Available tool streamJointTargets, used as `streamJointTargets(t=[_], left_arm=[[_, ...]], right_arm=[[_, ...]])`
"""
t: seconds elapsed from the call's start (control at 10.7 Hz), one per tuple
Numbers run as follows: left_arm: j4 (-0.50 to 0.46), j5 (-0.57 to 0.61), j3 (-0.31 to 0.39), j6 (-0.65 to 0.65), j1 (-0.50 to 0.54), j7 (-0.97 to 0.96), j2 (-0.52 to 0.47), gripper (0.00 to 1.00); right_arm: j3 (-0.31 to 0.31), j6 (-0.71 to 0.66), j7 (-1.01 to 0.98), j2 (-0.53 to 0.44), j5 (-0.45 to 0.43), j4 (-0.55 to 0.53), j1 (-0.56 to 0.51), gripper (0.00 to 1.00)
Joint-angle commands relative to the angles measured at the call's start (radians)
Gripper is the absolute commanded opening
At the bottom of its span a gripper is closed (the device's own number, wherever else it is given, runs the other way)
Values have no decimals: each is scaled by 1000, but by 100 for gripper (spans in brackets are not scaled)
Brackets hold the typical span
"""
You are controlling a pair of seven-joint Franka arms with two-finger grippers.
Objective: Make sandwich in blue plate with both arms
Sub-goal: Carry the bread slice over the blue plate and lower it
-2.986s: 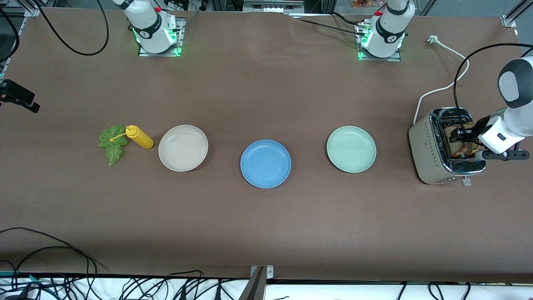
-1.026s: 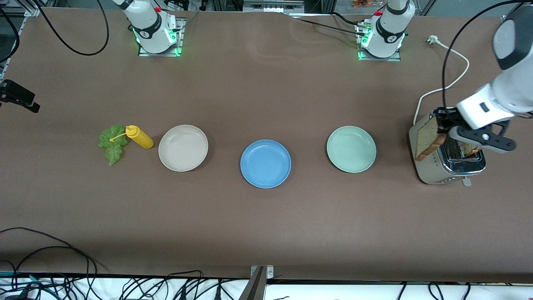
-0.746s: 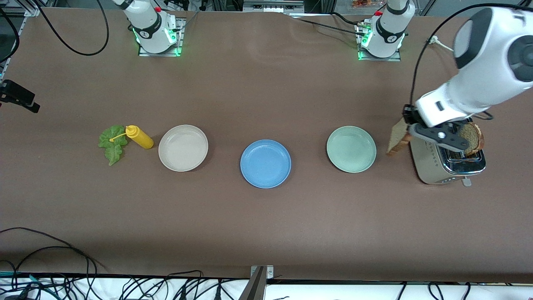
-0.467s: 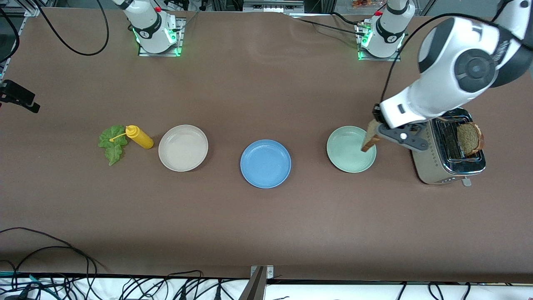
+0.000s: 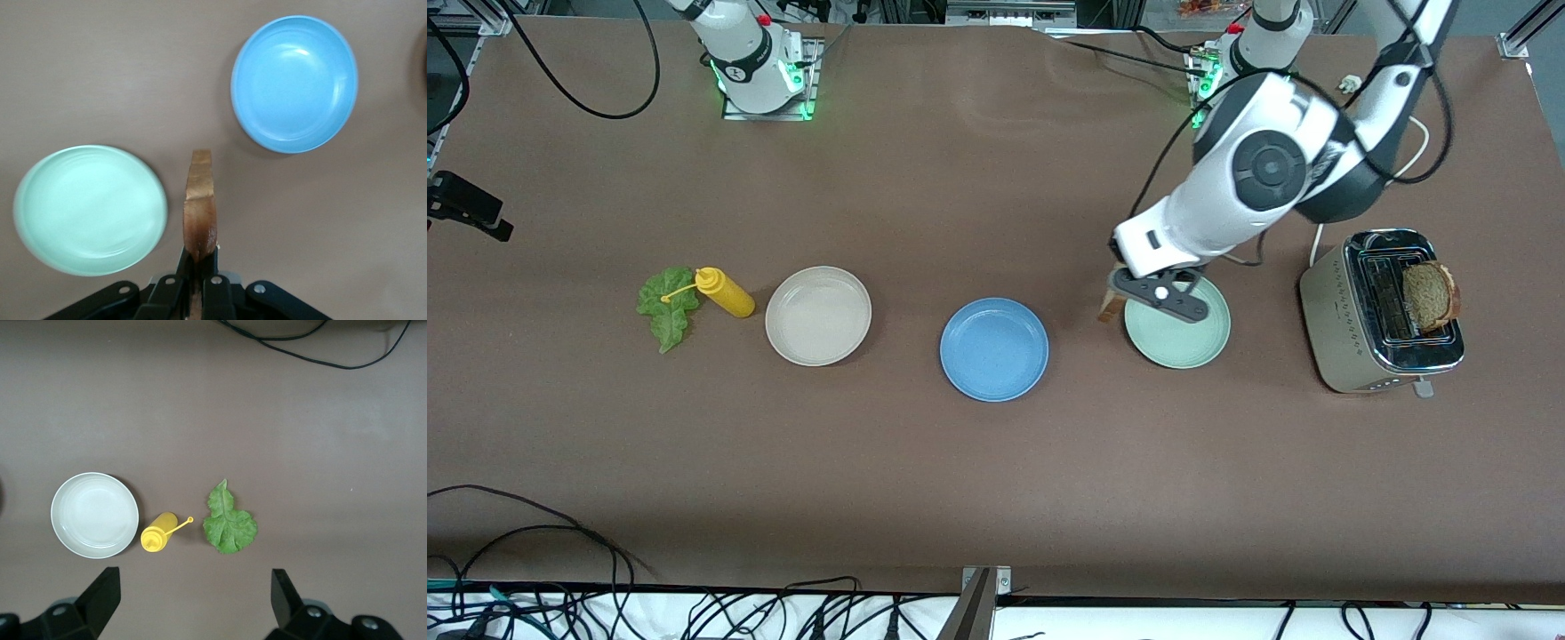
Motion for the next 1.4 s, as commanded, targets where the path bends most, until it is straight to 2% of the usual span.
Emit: streamJointTargets(t=[0.0, 0.19, 0.37, 0.56, 0.75, 0.93, 1.31], left_arm=[[22, -13, -99, 169, 2, -147, 125, 0], [22, -13, -130, 327, -28, -224, 212, 0], [62, -27, -168, 392, -30, -235, 283, 0], [180, -91, -170, 394, -31, -223, 381, 0], [228, -99, -173, 395, -39, -217, 442, 0], [321, -117, -195, 395, -56, -217, 541, 0], [346, -116, -193, 403, -57, -203, 585, 0]], right_arm=[[3, -5, 12, 2, -13, 12, -1, 100], [5, -5, 10, 10, -13, 14, 2, 100], [5, -7, 7, 11, -13, 12, 2, 100], [5, -9, 7, 11, -13, 12, 2, 100], [5, -9, 1, 11, -13, 12, 4, 100], [5, -7, 3, 11, -12, 12, 3, 100], [5, -11, 3, 5, -12, 14, 2, 100]])
